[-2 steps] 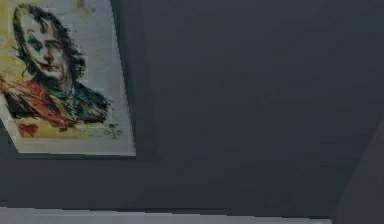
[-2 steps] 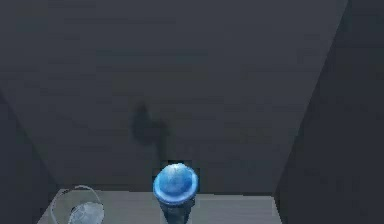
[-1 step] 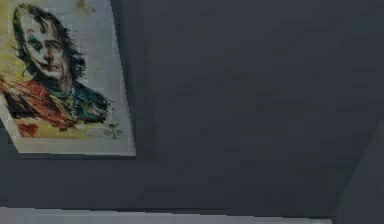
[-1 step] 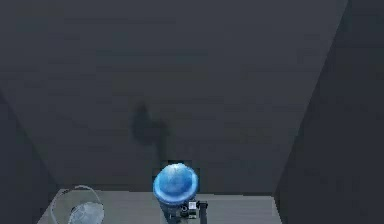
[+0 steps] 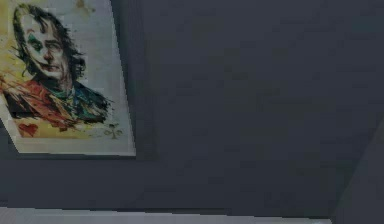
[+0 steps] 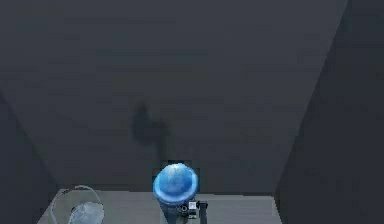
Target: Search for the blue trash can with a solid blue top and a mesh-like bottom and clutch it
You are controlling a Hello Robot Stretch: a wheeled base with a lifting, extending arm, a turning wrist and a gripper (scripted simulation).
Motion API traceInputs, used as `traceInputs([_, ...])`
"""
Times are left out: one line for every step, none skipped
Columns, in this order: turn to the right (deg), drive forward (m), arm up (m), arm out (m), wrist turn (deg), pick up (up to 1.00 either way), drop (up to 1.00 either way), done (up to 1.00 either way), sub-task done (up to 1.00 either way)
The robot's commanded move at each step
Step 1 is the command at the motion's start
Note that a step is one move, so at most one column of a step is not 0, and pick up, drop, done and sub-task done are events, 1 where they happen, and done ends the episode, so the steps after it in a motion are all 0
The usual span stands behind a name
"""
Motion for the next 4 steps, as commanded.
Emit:
traceInputs([0.0, 0.0, 0.0, 0.0, 45.0, 0.0, 0.0, 0.0, 0.0])
traceInputs([0.0, 0.0, 0.0, 0.0, 45.0, 0.0, 0.0, 0.0, 0.0])
traceInputs([0.0, 0.0, 0.0, 0.0, 27.0, 0.0, 0.0, 0.0, 0.0])
traceInputs([0.0, 0.0, 0.0, 0.0, 0.0, 1.0, 0.0, 0.0, 0.0])
